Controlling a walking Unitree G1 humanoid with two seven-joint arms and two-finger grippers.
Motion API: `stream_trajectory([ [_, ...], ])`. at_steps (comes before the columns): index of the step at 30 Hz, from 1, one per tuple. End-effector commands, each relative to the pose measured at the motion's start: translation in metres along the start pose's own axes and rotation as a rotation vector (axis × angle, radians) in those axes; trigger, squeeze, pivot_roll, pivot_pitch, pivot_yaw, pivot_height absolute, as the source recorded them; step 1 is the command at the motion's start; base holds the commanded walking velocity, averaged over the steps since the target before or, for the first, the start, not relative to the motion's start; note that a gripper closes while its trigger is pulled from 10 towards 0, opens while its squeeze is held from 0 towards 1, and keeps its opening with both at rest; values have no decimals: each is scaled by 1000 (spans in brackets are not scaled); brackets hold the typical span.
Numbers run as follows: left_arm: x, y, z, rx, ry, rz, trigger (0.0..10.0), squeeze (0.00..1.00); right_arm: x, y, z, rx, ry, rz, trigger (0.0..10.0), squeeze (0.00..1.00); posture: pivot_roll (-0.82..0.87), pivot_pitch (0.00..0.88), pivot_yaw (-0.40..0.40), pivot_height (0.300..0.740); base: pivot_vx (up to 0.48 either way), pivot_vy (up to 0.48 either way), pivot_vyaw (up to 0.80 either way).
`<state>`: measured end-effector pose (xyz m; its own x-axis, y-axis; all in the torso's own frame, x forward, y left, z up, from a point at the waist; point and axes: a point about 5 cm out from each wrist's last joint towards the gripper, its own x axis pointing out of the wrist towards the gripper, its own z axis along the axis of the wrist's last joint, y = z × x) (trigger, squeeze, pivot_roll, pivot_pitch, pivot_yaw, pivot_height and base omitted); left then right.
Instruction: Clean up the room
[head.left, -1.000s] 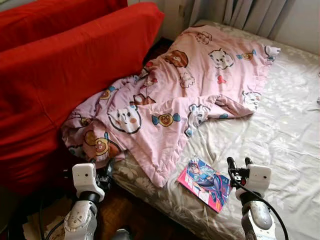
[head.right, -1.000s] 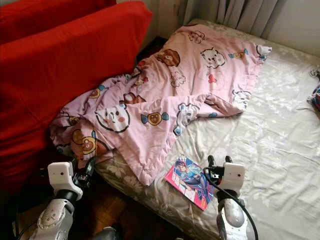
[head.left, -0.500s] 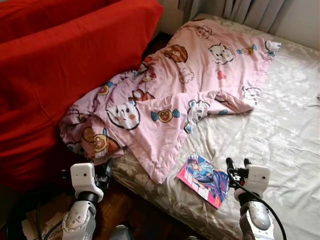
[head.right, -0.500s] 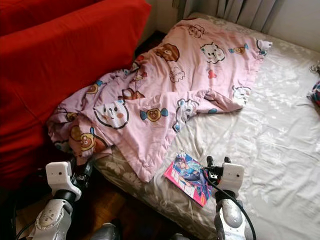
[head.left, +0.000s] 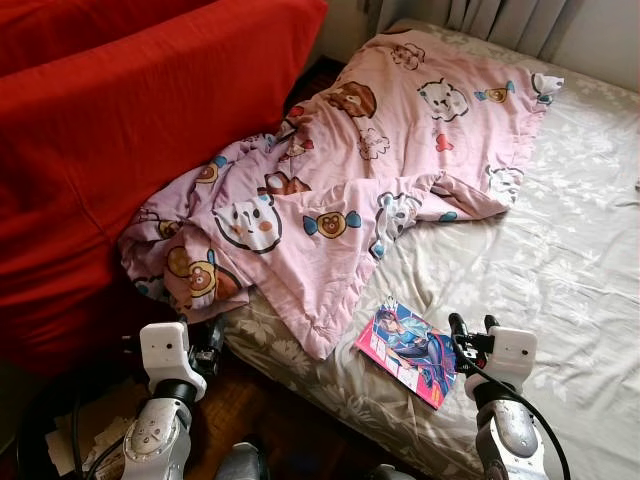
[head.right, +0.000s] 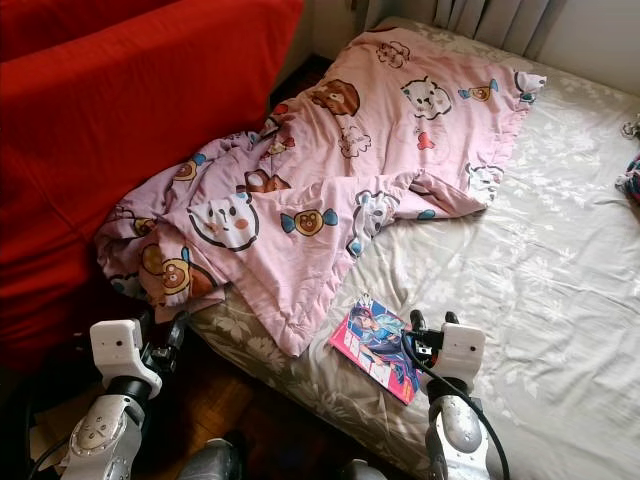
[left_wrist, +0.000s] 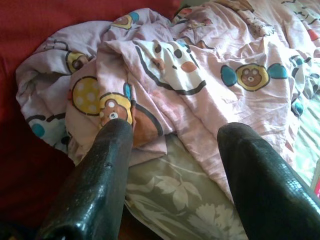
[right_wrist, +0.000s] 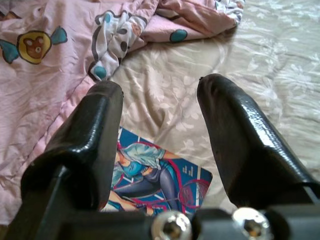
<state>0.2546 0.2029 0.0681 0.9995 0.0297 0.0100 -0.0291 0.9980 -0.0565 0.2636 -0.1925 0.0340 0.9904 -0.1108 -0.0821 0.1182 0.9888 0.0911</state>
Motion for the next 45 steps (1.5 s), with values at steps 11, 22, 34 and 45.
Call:
stream_trajectory([
  [11,-5,-3,-2,-9,16,3,10000,0,-3,-3,-3,-7,31,-6,10000,0,36,279,-81,697,0,0,0],
  [22,-4,-5,0,-10,19,-7,10000,0,-1,-1,-2,-8,24,-10,10000,0,23,265,-58,673,0,0,0],
  [34,-1,-7,2,-8,19,-24,10000,0,-5,2,-9,-13,47,-6,10000,0,28,227,-47,639,0,0,0],
  [45,-6,-9,-3,-10,42,-44,10000,0,-5,7,-13,-20,58,-5,10000,0,35,195,-32,639,0,0,0],
])
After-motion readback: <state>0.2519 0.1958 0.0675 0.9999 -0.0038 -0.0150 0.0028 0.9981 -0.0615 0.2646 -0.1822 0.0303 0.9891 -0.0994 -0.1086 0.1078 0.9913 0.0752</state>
